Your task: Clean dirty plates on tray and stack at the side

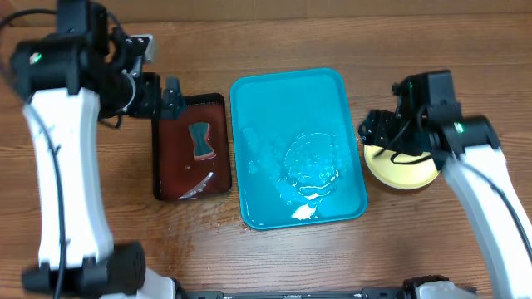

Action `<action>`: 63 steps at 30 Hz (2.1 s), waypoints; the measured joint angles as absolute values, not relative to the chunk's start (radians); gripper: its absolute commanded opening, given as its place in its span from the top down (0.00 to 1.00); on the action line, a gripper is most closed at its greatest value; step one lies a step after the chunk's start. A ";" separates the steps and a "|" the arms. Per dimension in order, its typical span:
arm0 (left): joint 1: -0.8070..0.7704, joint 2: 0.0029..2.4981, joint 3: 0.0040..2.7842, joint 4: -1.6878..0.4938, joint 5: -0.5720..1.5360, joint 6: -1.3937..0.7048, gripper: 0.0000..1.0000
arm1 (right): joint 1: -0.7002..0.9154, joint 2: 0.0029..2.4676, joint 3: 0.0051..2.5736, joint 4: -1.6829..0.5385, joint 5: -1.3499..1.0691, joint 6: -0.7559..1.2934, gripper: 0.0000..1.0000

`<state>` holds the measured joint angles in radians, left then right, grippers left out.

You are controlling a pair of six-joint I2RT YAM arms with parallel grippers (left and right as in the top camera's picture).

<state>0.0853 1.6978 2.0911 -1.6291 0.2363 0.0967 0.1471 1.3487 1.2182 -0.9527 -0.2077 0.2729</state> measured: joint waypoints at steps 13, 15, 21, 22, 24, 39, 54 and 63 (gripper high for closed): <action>0.085 1.507 2.118 -1.585 0.205 -0.185 0.00 | 0.218 1.030 1.234 -0.866 -0.229 0.220 0.00; 0.085 1.515 2.117 -1.585 0.205 -0.207 0.00 | 0.218 1.038 1.234 -0.878 -0.229 0.220 0.00; 0.085 1.520 2.117 -1.585 0.205 -0.237 0.00 | 0.218 1.055 1.233 -0.883 -0.229 0.215 0.00; 0.085 1.520 2.117 -1.585 0.205 -0.237 0.00 | 0.218 1.053 1.230 -0.882 -0.229 0.216 0.00; 0.085 1.520 2.117 -1.585 0.205 -0.238 0.00 | 0.218 1.036 1.208 -0.881 -0.229 0.216 0.00; 0.085 1.520 2.117 -1.584 0.205 -0.238 0.00 | 0.153 0.242 0.420 -0.220 -0.149 0.210 0.00; 0.085 1.520 2.117 -1.584 0.205 -0.238 0.00 | 0.119 0.015 0.059 -0.012 -0.150 0.213 0.00; 0.085 1.520 2.117 -1.584 0.205 -0.238 0.00 | 0.118 0.013 0.018 -0.022 -0.150 0.216 0.00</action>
<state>0.0853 1.5196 2.1166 -1.5845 0.2050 -0.2382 0.1184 0.0128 0.0181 -0.0219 -0.1501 0.2161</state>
